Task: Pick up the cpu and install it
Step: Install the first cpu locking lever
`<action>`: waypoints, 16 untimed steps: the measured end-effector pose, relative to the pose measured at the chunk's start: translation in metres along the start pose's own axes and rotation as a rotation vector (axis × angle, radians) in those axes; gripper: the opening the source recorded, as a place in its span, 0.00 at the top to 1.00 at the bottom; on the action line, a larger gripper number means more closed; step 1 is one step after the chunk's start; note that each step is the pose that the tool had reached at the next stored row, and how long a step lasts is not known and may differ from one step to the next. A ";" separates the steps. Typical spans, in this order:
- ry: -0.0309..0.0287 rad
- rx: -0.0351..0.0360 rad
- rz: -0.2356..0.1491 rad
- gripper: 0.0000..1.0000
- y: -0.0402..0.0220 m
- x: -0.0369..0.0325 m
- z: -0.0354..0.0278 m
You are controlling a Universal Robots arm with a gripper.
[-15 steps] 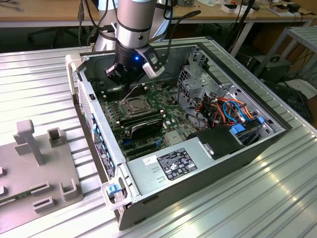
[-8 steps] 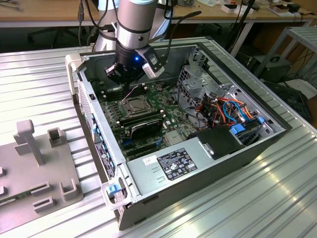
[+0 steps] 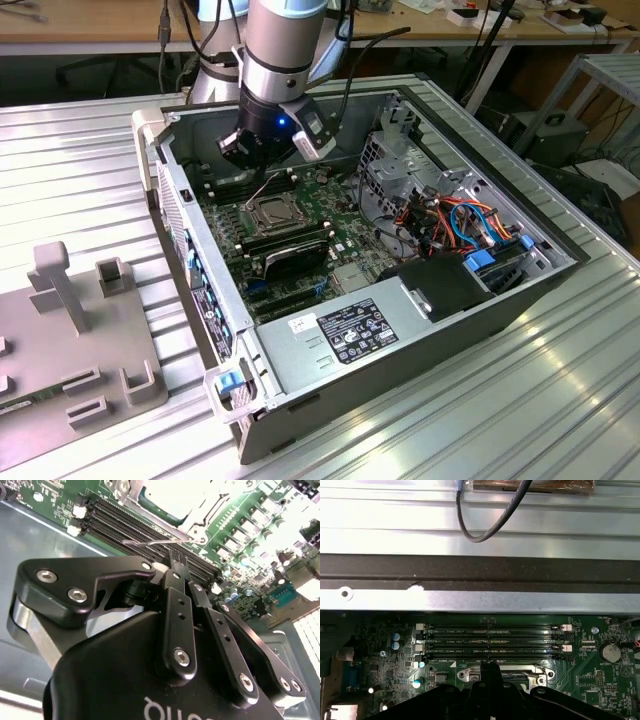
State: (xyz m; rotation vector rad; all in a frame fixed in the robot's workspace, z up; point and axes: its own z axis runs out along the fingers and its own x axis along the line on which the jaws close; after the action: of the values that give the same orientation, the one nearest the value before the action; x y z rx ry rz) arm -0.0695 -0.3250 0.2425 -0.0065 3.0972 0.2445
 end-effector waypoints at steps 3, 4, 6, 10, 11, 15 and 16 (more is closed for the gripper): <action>0.0001 -0.0009 0.000 0.89 -0.0005 -0.0027 0.0030; 0.0000 -0.0009 0.000 0.89 -0.0005 -0.0028 0.0030; -0.0001 -0.0011 0.000 0.89 -0.0005 -0.0033 0.0032; 0.0000 -0.0011 0.000 0.89 -0.0005 -0.0045 0.0033; 0.0000 -0.0011 0.000 0.89 -0.0005 -0.0051 0.0034; 0.0000 -0.0010 0.000 0.89 -0.0006 -0.0070 0.0036; -0.0001 -0.0015 0.000 0.89 0.0000 -0.0078 0.0051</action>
State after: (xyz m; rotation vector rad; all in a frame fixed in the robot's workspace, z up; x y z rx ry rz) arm -0.0616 -0.3242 0.2377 -0.0067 3.0968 0.2468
